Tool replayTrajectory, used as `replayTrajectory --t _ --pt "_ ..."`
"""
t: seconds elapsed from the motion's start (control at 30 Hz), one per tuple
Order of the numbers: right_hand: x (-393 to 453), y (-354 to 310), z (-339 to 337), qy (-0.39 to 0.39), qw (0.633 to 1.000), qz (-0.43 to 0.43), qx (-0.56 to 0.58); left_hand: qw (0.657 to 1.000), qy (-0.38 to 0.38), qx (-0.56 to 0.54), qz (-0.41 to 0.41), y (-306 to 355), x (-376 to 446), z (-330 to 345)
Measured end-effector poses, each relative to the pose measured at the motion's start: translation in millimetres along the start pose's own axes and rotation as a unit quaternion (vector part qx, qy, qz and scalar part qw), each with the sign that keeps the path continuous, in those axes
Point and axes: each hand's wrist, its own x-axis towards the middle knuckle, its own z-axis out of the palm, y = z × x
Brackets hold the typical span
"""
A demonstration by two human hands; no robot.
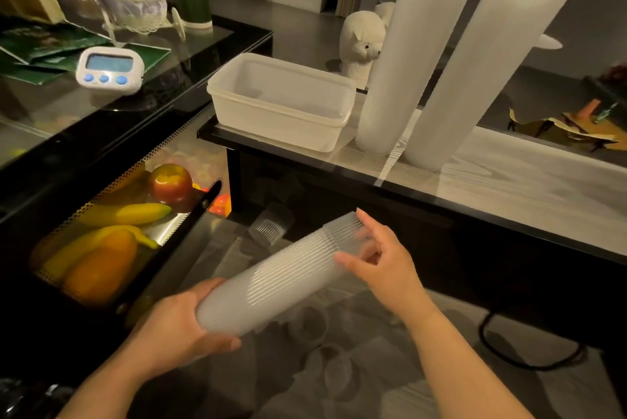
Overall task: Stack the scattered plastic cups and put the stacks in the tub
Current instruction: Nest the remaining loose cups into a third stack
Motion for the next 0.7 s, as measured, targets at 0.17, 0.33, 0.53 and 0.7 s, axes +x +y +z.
replayTrajectory --t 0.17,0.33,0.53,0.7 --pt "2.6 -2.5 -8.8 0.012 0.999 0.026 -0.016 1.0 0.001 0.007 0.012 2.3 4.1 -6.7" --pt "3.7 -7.0 -19.6 0.063 0.948 0.107 0.293 1.0 0.005 0.005 0.013 -3.0 7.2 -6.1" --pt "3.5 -15.7 -22.4 -0.078 0.937 0.157 0.302 0.999 -0.023 -0.023 0.024 -0.8 8.8 -5.0" --pt "18.5 -10.4 -23.9 -0.128 0.926 0.214 0.282 0.999 -0.035 -0.005 0.011 -5.9 7.9 -11.3"
